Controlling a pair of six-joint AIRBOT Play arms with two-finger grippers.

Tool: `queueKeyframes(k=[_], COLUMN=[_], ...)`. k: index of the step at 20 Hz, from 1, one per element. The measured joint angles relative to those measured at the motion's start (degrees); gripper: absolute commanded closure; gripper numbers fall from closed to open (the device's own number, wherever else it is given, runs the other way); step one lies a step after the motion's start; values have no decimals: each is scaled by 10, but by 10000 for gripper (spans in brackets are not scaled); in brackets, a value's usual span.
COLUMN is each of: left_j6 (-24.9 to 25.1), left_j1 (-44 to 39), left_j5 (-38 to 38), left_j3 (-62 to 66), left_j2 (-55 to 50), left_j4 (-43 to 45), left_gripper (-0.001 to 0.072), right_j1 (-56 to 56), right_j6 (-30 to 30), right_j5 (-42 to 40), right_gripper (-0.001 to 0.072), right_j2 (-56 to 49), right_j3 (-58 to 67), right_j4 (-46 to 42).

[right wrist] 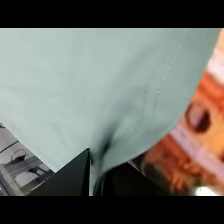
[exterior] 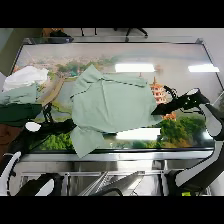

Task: Fold the shirts.

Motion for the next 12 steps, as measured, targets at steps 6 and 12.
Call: queueKeyframes(k=[6, 12], left_j6=[21, 25], left_j1=[18, 120], left_j5=[-64, -141], left_j3=[108, 381], left_j2=[-27, 99], left_j4=[4, 3], left_gripper=[693, 692], right_j1=[-4, -61], right_j6=[7, 12], right_j5=[26, 28], right_gripper=[698, 698], right_j2=[44, 193], right_j3=[24, 180], right_j4=[20, 235])
